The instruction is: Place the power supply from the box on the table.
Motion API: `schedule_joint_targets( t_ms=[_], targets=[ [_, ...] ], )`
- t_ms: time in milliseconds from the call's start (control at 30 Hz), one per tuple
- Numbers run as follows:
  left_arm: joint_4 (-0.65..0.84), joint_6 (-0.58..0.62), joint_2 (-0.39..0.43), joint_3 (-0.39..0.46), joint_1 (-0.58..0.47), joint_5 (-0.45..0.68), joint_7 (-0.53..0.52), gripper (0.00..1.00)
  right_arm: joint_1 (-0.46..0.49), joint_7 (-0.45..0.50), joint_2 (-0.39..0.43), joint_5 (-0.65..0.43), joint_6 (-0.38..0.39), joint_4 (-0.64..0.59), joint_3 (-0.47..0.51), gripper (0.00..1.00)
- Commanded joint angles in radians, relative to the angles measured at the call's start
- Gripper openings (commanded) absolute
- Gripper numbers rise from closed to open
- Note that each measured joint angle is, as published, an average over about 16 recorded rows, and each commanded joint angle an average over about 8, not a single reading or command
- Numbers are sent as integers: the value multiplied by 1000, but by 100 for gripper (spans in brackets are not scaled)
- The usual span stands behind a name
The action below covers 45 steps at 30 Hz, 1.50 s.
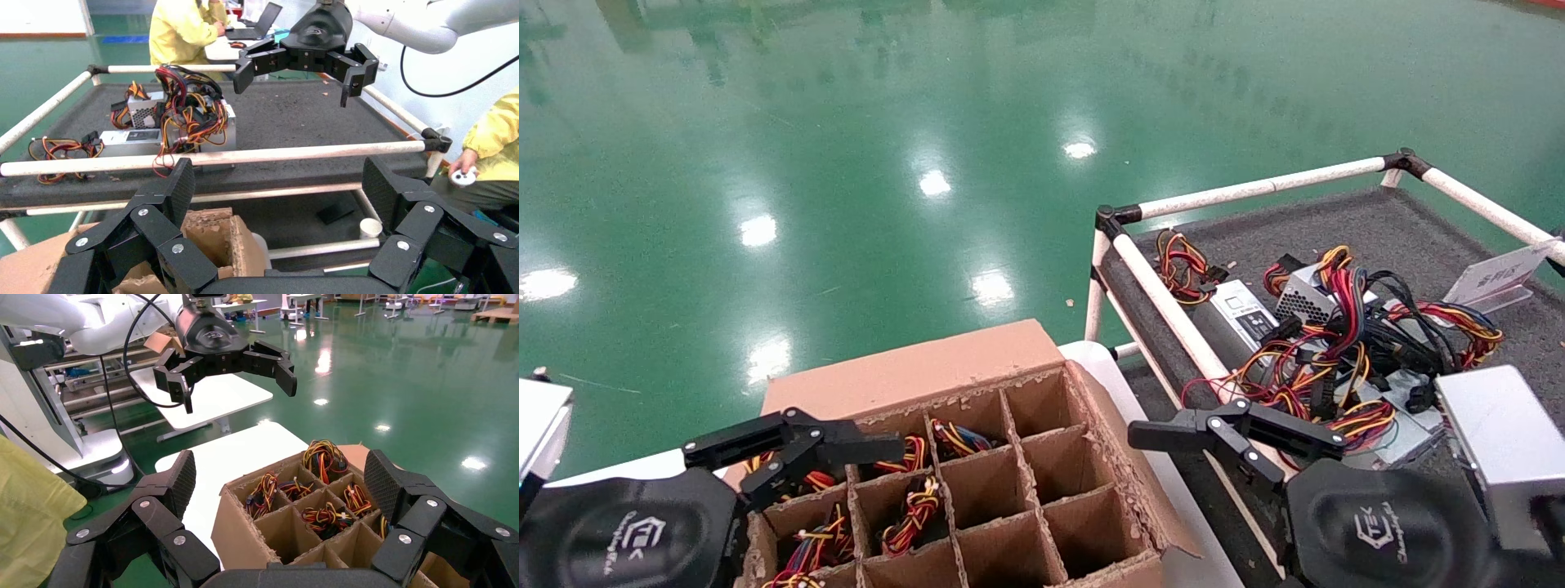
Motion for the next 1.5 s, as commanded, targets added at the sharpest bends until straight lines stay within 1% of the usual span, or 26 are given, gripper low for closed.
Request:
schedule_joint_targets(
  t_ms=[33, 133, 400, 1500],
  targets=[
    [0, 0, 0, 0, 0, 0, 0, 100, 0, 0, 0, 0, 0, 0, 0, 100],
    [0, 0, 0, 0, 0, 0, 0, 100, 0, 0, 0, 0, 0, 0, 0, 100],
    [0, 0, 0, 0, 0, 0, 0, 0, 0, 0, 0, 0, 0, 0, 0, 100],
    [0, 0, 0, 0, 0, 0, 0, 0, 0, 0, 0, 0, 0, 0, 0, 100]
  ],
)
